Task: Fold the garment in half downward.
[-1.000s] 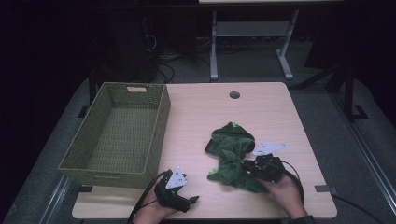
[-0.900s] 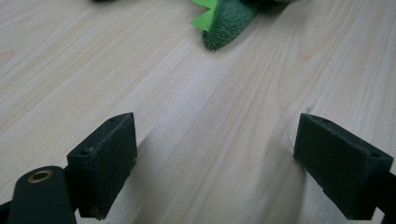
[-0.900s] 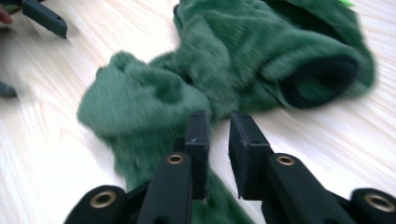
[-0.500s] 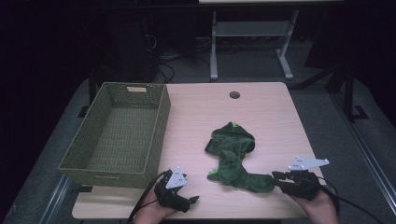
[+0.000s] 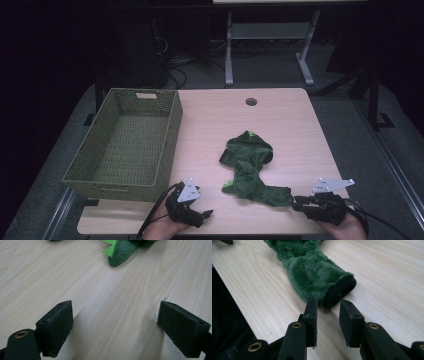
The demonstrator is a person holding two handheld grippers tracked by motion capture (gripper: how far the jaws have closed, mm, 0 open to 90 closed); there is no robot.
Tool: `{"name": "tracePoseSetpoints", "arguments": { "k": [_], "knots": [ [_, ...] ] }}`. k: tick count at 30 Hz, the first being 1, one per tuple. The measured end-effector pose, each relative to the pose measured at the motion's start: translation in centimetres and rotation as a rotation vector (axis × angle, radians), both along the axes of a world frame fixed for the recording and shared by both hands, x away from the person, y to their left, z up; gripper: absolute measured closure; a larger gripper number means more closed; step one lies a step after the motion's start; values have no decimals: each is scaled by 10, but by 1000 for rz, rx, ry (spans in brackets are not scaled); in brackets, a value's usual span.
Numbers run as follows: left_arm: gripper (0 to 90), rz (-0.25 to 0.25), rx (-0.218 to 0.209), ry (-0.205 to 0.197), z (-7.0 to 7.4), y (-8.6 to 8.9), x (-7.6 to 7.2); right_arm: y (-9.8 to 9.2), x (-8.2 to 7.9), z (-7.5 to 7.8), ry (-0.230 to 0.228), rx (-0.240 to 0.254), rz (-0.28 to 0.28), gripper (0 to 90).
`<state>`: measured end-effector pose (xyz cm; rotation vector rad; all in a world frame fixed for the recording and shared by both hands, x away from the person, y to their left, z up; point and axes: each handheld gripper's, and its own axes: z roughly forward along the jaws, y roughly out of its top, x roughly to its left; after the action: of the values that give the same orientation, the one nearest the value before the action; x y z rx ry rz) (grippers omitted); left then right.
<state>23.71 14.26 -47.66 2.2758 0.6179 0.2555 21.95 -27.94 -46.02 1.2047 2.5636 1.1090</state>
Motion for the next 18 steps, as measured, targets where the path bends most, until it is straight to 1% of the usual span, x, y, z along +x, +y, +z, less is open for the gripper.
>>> {"name": "tracePoseSetpoints", "arguments": {
  "k": [2,3,4,6,8,10,11,14,18],
  "knots": [
    [127,0,0,0,0,0,0,2,1,-1,14,-1,6,674],
    [127,0,0,0,0,0,0,3,2,-3,9,-3,12,681],
    [127,0,0,0,0,0,0,4,2,-2,14,-6,12,702],
    [127,0,0,0,0,0,0,5,2,-2,10,-11,21,786],
    [127,0,0,0,0,0,0,5,3,-2,3,-13,28,821],
    [127,0,0,0,0,0,0,4,3,-1,-3,-18,33,834],
    [127,0,0,0,0,0,0,5,2,0,2,-15,30,838],
    [126,0,0,0,0,0,0,5,2,5,-14,-11,36,845],
    [126,1,0,0,0,0,0,6,4,14,-46,1,49,848]
  ]
}}
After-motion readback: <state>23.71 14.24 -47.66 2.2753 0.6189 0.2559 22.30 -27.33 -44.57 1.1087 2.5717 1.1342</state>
